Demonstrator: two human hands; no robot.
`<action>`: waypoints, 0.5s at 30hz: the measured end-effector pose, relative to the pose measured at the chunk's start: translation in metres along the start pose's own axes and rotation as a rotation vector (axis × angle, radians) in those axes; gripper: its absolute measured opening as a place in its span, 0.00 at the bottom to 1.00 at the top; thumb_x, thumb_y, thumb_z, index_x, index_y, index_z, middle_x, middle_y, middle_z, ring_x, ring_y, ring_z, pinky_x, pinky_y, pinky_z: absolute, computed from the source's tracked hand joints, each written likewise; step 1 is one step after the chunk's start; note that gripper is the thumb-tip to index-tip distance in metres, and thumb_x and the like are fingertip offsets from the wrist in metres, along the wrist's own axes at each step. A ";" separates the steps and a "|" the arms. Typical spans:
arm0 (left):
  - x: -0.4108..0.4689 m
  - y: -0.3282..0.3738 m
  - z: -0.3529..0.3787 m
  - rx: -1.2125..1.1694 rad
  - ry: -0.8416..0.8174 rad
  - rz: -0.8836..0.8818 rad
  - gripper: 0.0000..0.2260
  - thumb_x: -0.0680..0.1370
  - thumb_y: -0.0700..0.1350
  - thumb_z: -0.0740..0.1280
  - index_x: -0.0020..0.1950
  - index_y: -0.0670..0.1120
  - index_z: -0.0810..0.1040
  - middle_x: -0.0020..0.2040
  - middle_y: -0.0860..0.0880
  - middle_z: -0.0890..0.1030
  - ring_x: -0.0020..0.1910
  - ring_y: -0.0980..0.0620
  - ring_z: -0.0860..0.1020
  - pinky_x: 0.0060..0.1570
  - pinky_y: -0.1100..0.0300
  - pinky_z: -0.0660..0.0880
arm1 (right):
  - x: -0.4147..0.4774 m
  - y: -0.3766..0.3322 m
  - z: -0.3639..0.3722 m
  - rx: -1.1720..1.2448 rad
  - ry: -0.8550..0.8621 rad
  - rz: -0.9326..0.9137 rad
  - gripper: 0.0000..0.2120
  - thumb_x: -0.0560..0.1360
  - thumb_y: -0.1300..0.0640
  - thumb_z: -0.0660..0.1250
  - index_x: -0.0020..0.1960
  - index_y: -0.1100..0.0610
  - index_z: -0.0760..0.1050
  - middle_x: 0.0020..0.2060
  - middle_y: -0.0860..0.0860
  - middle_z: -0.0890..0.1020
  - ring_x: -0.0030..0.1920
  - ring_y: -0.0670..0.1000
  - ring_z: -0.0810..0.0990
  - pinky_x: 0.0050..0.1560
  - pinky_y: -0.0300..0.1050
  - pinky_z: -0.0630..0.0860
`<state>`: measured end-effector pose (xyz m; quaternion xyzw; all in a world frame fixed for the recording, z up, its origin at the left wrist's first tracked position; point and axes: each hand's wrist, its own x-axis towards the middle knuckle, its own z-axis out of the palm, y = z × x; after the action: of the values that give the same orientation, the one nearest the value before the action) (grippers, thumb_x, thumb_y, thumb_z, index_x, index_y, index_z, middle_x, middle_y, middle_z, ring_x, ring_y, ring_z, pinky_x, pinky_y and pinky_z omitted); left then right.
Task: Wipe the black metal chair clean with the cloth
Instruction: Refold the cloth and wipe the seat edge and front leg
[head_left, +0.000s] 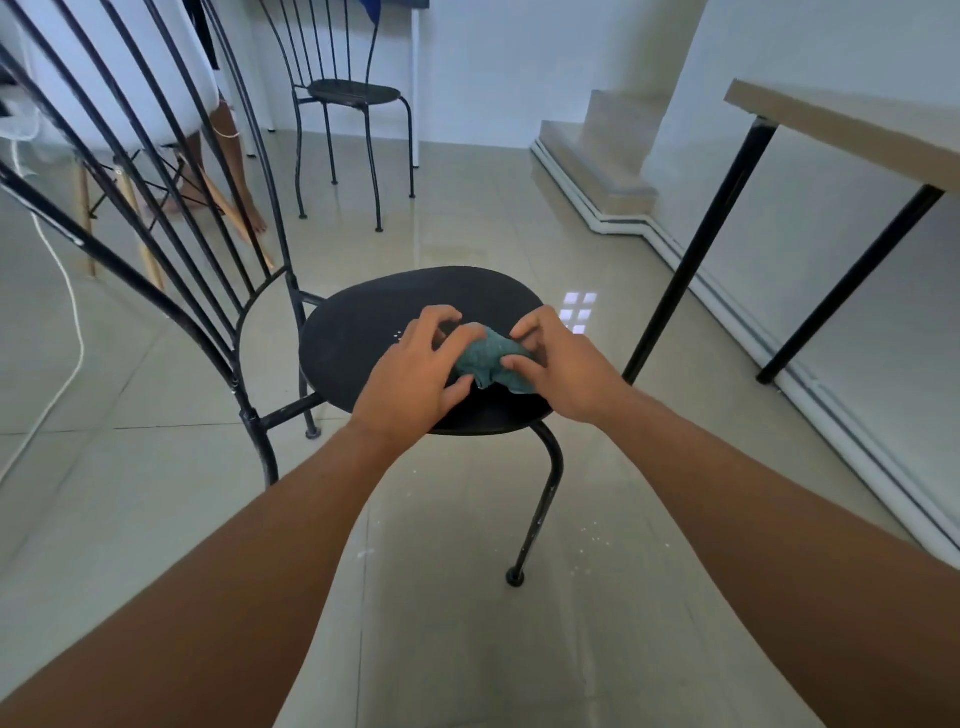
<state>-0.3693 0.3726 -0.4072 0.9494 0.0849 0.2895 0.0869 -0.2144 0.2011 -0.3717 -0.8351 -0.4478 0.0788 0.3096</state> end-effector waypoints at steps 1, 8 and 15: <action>0.002 0.000 0.000 0.018 0.017 0.033 0.19 0.80 0.49 0.73 0.70 0.50 0.77 0.73 0.45 0.70 0.64 0.46 0.76 0.50 0.46 0.83 | 0.000 0.000 -0.001 0.011 0.001 -0.016 0.12 0.84 0.51 0.70 0.63 0.50 0.68 0.48 0.49 0.85 0.49 0.50 0.85 0.54 0.52 0.82; 0.011 -0.003 -0.015 -0.104 0.116 0.054 0.07 0.84 0.47 0.69 0.60 0.47 0.80 0.65 0.51 0.80 0.65 0.49 0.79 0.55 0.46 0.81 | -0.007 0.000 -0.005 -0.007 -0.166 -0.046 0.28 0.72 0.30 0.75 0.64 0.39 0.70 0.53 0.45 0.83 0.50 0.50 0.83 0.53 0.52 0.81; 0.027 0.004 -0.036 -0.498 0.227 -0.175 0.05 0.86 0.49 0.67 0.60 0.50 0.77 0.52 0.53 0.84 0.52 0.54 0.84 0.53 0.50 0.83 | 0.001 -0.001 -0.014 0.092 0.127 -0.026 0.08 0.83 0.46 0.71 0.51 0.49 0.81 0.45 0.46 0.83 0.44 0.45 0.80 0.47 0.36 0.76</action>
<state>-0.3665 0.3785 -0.3627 0.8494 0.1022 0.3973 0.3321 -0.2091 0.1960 -0.3598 -0.8174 -0.4338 0.0421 0.3767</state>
